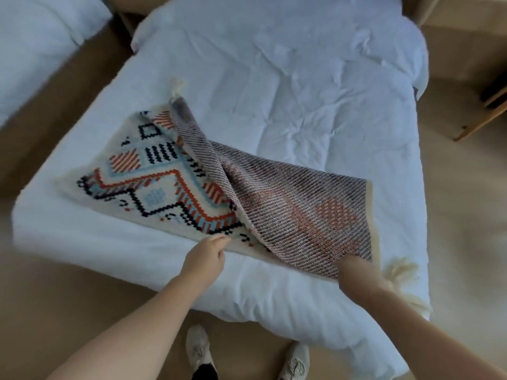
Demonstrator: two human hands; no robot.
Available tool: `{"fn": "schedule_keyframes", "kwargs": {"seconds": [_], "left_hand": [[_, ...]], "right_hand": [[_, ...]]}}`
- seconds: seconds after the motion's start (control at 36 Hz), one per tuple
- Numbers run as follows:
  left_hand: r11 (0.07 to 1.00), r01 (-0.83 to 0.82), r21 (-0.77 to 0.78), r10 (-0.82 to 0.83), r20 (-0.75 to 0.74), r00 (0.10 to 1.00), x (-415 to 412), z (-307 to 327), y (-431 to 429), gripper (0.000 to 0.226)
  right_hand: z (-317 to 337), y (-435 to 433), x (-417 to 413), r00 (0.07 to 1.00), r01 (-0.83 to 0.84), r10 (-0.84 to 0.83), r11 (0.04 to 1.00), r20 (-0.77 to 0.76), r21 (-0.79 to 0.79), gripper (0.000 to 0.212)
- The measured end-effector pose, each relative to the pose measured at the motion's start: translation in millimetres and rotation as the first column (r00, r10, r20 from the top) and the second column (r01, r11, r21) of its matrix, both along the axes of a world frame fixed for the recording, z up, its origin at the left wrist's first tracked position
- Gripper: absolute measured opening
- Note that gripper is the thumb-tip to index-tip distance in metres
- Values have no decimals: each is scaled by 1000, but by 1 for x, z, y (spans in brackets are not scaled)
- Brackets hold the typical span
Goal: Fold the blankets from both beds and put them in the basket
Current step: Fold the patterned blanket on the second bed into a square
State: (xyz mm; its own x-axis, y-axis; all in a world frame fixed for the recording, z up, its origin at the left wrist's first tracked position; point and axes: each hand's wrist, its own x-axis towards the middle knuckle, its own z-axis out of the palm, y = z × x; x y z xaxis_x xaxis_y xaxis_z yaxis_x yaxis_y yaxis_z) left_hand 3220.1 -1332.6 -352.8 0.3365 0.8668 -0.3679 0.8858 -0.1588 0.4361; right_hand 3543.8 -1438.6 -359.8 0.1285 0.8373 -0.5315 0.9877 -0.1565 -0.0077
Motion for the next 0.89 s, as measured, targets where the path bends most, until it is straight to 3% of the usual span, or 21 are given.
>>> {"fn": "schedule_keyframes", "kwargs": {"seconds": [0.17, 0.47, 0.69, 0.89], "left_hand": [[997, -65, 33, 64, 11, 998, -99, 55, 10, 41], [984, -128, 127, 132, -27, 991, -249, 104, 61, 40], [978, -165, 124, 166, 6, 986, -282, 101, 92, 38], [980, -182, 83, 190, -101, 977, -306, 96, 116, 37]], "right_hand": [[54, 41, -94, 987, 122, -109, 987, -117, 107, 14], [102, 105, -240, 979, 117, -84, 978, -184, 175, 27], [94, 147, -271, 972, 101, -52, 973, -229, 208, 25], [83, 192, -281, 970, 78, -37, 983, -240, 163, 24]]}}
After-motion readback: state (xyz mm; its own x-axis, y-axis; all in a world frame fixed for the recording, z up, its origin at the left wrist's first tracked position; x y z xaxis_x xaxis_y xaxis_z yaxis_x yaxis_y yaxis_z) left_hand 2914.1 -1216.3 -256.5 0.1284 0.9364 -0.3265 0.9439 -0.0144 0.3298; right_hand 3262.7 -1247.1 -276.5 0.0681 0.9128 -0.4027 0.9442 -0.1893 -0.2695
